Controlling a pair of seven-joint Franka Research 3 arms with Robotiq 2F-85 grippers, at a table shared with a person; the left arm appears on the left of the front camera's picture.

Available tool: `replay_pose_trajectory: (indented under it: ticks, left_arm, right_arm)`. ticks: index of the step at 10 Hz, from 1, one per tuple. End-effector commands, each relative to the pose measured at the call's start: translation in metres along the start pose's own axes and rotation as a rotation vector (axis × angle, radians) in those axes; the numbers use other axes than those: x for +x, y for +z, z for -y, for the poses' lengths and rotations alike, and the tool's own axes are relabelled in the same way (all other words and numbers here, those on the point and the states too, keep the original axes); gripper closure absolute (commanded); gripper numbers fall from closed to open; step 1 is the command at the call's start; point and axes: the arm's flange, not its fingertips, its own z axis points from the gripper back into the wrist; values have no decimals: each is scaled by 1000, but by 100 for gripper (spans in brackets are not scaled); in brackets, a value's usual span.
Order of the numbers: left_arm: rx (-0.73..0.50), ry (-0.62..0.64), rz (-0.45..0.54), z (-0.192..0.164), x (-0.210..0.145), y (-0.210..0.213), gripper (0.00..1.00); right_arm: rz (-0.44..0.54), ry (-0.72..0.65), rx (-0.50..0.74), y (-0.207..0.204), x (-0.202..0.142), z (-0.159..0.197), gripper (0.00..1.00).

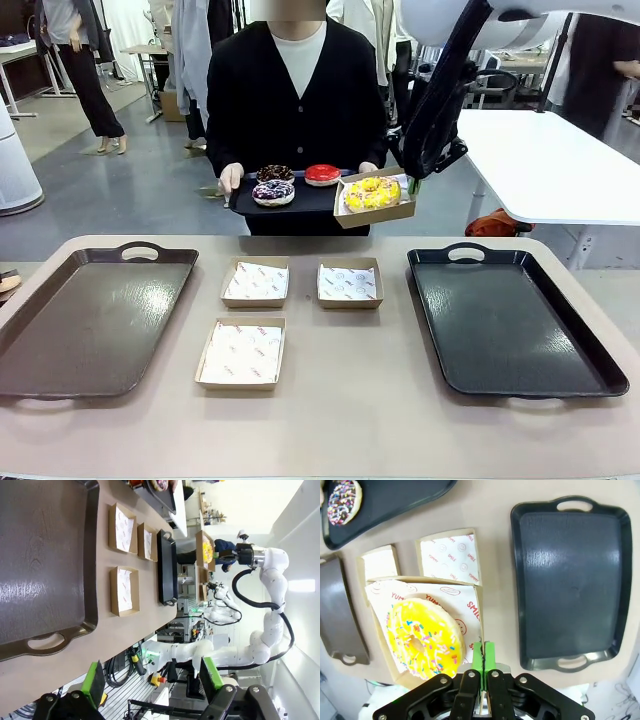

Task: Individually package the donuts and arrange them on the tray.
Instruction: Place the picked Paper togo box on the Handle tray while simultaneously picking up another Paper togo box from the table with the other hand.

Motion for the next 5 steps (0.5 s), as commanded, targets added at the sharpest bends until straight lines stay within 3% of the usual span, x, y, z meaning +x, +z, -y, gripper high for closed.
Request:
replay_pose_trajectory:
  ticks: [1,5]
  left_arm:
    - [68,-14,-46,20,4,-1,0]
    - [208,-102,-137,80,12,-15,0]
  right_arm:
    - [-10,66,33,11,-21,30,99]
    - [-30,59,74,35,-42,107,99]
